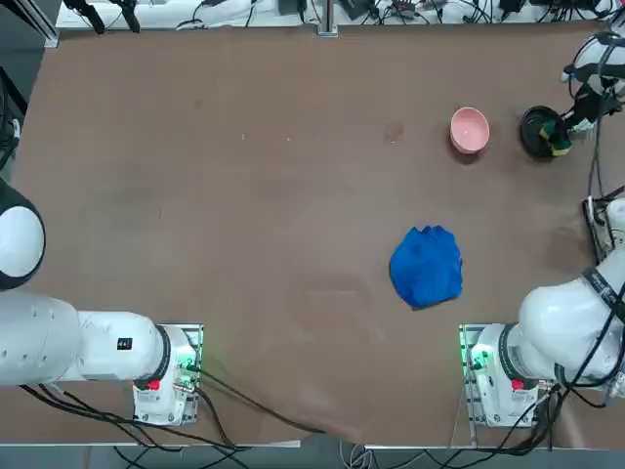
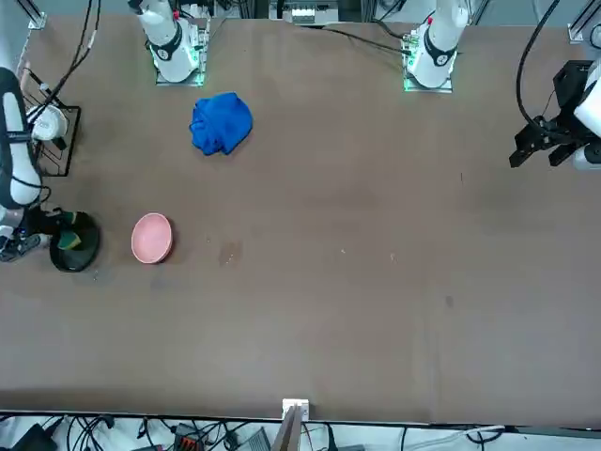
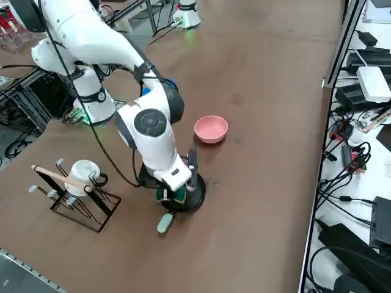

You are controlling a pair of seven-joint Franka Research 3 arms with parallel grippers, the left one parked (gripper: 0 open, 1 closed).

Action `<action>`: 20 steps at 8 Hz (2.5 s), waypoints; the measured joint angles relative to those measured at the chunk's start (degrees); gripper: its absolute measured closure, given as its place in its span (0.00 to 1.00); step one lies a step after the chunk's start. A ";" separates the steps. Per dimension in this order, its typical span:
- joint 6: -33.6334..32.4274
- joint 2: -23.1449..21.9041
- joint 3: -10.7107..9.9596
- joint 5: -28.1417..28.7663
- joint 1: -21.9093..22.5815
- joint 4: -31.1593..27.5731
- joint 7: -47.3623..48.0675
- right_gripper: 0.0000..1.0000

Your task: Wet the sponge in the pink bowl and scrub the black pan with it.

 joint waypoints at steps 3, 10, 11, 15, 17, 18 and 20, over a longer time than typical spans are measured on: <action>-0.05 3.03 2.26 0.05 -0.49 4.26 1.52 0.92; -10.63 3.15 4.89 -0.12 -0.02 5.09 -1.74 0.92; -10.70 3.15 4.67 -0.93 -1.20 5.14 -3.18 0.92; -3.70 3.61 4.56 -5.07 -4.00 5.50 -3.89 0.92; -0.52 4.16 5.05 -5.12 -3.85 5.51 -1.97 0.92; 0.89 4.23 5.51 -5.17 -3.47 5.58 0.23 0.92; 0.58 4.23 6.21 -5.17 -0.25 6.29 5.88 0.92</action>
